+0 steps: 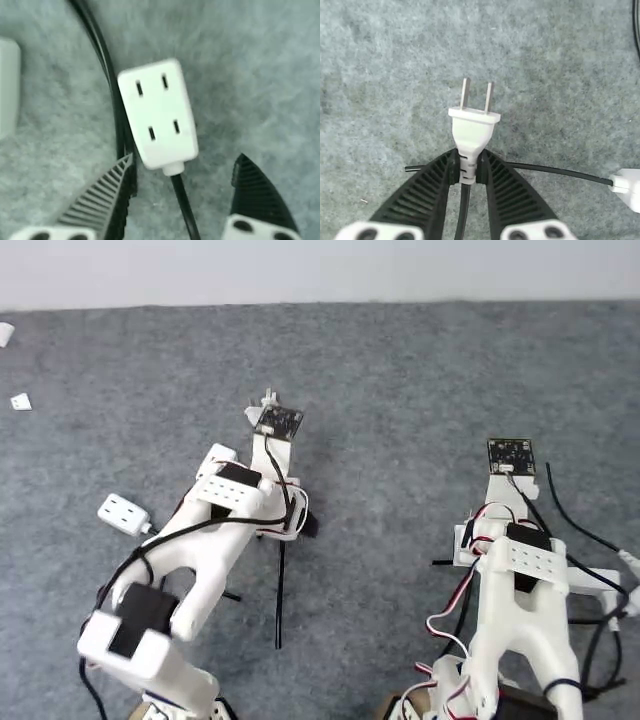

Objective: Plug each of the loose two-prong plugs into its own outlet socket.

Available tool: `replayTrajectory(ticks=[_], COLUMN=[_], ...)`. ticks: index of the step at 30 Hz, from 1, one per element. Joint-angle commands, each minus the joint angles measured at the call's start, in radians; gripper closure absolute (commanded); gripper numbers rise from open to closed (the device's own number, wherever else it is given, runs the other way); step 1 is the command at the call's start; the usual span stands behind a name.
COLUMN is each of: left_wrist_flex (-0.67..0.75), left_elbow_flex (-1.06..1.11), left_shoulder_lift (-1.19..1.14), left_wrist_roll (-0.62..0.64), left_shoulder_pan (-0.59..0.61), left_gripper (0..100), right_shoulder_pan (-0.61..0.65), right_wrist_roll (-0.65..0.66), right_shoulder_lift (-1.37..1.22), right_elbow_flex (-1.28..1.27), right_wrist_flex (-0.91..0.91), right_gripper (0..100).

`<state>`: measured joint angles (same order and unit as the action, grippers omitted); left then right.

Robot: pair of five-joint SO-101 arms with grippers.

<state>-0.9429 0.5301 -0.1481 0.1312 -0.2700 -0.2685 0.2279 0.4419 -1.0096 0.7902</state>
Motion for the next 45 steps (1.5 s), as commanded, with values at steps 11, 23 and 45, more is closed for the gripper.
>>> replayTrajectory(ticks=[11,23,45], left_wrist_flex=[-0.301,-0.404,0.129], left_elbow_flex=[-0.440,-0.357,0.125], left_shoulder_lift=[-0.315,-0.282,0.126], left_wrist_roll=[0.083,0.334,0.373], left_shoulder_pan=[-0.002,-0.132,-0.164], left_gripper=[98,99,99], right_shoulder_pan=[0.008,0.010,0.025], right_wrist_roll=[0.012,0.014,0.014], right_shoulder_lift=[-0.001,-0.001,-0.001], right_elbow_flex=[0.008,0.008,0.008], right_wrist_flex=[-0.012,-0.016,-0.016], right_gripper=[99.1,99.1,99.1])
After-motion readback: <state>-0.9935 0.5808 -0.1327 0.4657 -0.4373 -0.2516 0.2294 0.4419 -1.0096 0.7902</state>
